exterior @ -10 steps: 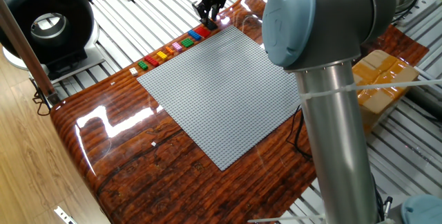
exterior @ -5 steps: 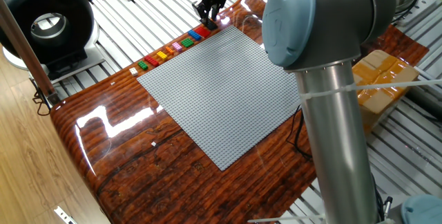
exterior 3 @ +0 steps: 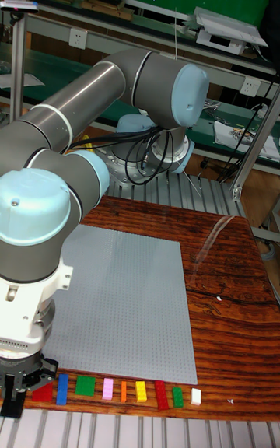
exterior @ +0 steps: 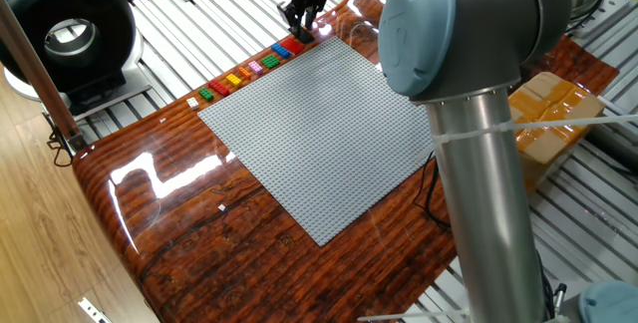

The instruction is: Build with small Lego blocks

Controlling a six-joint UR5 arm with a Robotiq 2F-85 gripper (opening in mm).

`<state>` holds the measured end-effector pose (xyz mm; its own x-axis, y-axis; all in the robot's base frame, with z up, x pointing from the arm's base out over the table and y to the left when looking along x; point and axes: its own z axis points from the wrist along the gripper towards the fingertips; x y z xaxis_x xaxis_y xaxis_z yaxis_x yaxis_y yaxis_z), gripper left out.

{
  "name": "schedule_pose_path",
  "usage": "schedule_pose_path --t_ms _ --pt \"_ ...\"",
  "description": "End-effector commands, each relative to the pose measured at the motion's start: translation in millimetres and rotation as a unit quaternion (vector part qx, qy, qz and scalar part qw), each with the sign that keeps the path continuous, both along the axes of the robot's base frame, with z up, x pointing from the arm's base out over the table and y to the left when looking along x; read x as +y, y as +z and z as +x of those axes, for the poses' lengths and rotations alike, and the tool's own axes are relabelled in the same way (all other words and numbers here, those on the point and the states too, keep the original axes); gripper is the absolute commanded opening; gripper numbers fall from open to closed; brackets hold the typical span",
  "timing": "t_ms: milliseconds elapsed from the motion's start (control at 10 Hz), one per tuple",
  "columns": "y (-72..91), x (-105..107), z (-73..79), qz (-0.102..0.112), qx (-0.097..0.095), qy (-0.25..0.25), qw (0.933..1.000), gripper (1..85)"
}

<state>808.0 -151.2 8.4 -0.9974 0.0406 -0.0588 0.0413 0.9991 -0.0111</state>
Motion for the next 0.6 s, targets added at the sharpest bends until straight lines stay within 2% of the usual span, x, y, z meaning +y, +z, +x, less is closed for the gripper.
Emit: schedule_pose_path --t_ms 0,100,300,500 --pt "3.6 1.5 -0.9 0.006 0.002 0.001 1.0 21.0" --pt "4.5 0.3 -1.1 0.006 0.003 0.014 0.9999 33.7" --pt "4.8 10.8 -1.1 0.024 0.004 0.005 0.9997 40.3" --pt "4.7 13.9 0.1 0.023 0.002 0.001 0.9997 42.0"
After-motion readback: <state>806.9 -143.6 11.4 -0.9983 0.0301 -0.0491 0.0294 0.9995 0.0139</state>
